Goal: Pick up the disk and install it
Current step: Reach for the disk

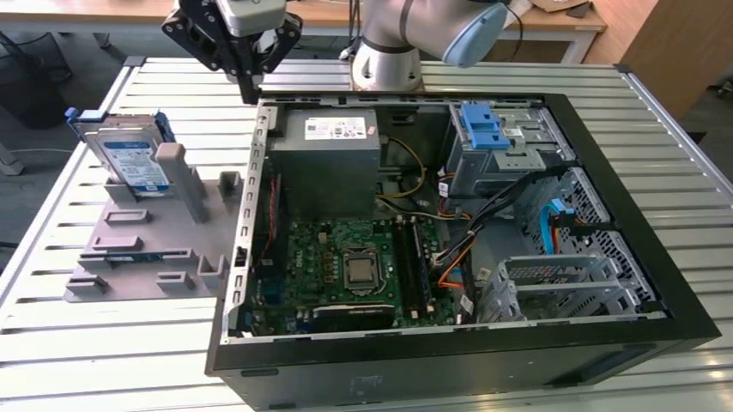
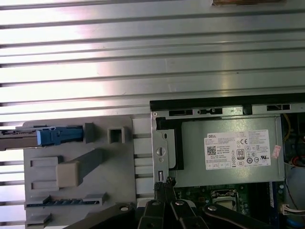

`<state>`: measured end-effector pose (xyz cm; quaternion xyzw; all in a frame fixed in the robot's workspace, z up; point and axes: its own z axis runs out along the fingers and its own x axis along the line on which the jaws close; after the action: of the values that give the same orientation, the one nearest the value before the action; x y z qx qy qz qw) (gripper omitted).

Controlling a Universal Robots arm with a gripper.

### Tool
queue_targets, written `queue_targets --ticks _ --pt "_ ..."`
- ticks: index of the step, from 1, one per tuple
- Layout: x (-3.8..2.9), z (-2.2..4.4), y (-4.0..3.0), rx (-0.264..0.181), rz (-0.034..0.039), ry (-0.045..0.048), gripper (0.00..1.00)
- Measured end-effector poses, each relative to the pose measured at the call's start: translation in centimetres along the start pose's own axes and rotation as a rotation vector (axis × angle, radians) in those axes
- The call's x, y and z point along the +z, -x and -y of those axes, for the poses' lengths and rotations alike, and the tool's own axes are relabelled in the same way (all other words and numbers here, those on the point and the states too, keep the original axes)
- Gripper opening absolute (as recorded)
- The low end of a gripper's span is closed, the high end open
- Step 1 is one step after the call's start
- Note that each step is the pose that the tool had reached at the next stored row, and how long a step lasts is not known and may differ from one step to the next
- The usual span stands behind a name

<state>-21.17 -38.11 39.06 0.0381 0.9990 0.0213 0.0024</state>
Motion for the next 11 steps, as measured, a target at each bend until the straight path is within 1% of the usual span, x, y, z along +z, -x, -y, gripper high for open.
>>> queue_targets --ticks 11 --pt "0.01 -0.09 -0.53 0.0 0.0 0.0001 0.11"
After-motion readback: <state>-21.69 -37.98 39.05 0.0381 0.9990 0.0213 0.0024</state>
